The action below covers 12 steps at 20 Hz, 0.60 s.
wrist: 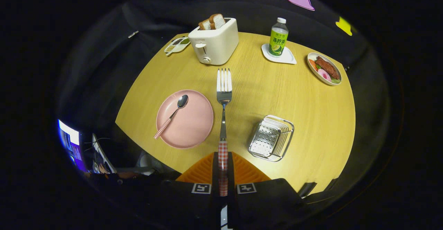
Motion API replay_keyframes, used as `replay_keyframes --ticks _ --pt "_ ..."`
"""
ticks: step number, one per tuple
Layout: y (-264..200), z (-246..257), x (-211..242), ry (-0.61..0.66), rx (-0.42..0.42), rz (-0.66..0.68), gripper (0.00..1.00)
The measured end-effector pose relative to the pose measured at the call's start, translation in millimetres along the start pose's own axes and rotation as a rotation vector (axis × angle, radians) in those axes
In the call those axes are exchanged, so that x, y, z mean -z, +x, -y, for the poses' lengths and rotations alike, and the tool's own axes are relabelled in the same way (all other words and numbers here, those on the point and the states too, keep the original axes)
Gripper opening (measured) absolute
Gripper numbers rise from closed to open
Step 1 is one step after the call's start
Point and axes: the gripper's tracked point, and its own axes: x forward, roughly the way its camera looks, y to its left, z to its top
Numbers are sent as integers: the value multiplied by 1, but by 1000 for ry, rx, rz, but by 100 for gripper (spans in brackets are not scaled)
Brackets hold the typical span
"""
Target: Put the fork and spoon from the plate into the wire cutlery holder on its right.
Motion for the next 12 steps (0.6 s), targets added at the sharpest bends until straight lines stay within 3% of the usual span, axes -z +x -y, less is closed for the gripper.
replay_keyframes --ticks 4,12 --pt "-16 24 15 67 -1 -110 12" --pt "-19 74 61 -3 71 -415 12"
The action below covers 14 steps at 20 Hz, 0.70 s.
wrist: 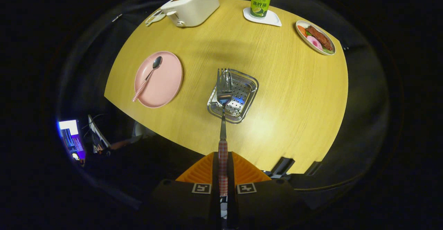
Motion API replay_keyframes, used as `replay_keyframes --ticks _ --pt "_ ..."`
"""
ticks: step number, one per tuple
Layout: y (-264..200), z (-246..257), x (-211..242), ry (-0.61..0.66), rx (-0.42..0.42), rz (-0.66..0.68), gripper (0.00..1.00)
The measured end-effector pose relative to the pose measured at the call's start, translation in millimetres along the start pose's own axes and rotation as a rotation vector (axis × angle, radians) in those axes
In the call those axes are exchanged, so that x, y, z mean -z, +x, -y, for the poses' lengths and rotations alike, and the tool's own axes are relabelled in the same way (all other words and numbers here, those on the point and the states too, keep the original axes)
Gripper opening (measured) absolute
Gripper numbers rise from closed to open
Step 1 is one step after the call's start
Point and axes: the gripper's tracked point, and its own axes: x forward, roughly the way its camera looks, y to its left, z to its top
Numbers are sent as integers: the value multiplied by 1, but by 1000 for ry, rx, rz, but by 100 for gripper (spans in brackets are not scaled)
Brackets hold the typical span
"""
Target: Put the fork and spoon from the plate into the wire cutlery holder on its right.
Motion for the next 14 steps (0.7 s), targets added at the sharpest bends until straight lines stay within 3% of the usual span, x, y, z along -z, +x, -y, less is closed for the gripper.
replay_keyframes --ticks 7,14 --pt "16 17 0 -24 25 -264 12" --pt "29 15 -11 -45 50 -399 12"
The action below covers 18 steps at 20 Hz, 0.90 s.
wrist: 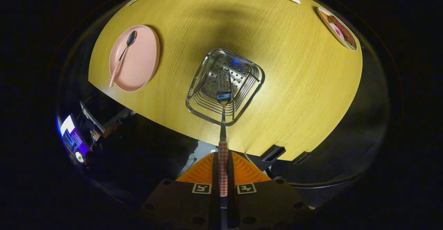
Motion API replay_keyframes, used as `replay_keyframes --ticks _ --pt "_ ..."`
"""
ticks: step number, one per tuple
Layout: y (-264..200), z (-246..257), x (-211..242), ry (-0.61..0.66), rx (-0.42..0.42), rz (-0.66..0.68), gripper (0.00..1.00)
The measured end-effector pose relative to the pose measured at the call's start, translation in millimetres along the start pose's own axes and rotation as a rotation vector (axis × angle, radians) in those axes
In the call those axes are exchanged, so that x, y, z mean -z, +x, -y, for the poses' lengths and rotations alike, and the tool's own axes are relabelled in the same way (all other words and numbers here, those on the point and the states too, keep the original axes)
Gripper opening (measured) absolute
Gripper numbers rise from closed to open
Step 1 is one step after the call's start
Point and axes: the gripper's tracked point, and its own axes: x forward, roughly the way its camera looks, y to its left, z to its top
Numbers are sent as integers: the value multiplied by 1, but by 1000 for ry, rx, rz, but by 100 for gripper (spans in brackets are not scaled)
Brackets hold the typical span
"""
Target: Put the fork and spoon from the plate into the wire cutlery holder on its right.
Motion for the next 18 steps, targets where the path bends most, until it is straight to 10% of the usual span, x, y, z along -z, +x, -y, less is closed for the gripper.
replay_keyframes --ticks 18 --pt "16 2 -39 36 -16 -58 15"
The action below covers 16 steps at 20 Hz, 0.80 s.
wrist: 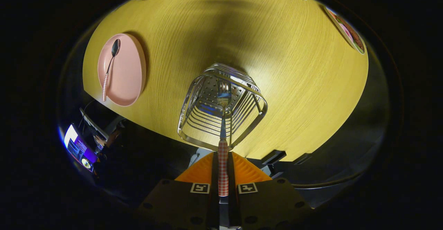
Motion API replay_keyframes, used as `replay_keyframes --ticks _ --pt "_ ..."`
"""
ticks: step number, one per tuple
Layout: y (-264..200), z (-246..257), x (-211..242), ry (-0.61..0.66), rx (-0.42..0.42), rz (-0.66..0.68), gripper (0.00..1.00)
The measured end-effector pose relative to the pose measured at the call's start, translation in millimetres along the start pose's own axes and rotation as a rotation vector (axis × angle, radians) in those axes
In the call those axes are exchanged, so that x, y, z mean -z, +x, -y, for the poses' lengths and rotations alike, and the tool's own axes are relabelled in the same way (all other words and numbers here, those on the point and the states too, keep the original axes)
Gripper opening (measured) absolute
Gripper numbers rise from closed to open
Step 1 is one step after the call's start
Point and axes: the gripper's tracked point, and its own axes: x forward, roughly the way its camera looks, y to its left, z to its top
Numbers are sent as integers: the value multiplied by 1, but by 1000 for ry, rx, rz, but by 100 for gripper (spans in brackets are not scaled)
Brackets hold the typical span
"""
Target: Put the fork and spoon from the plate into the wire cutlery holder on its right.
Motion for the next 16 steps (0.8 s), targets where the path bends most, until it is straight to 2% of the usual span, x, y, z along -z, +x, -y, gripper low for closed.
replay_keyframes --ticks 6,10,12,16 --pt "-13 2 -1 -24 2 56 19" --pt "-41 1 -8 -17 -32 200 18" --pt "-57 -4 -6 -4 -60 284 15" --pt "-91 -49 -7 -33 -149 431 18"
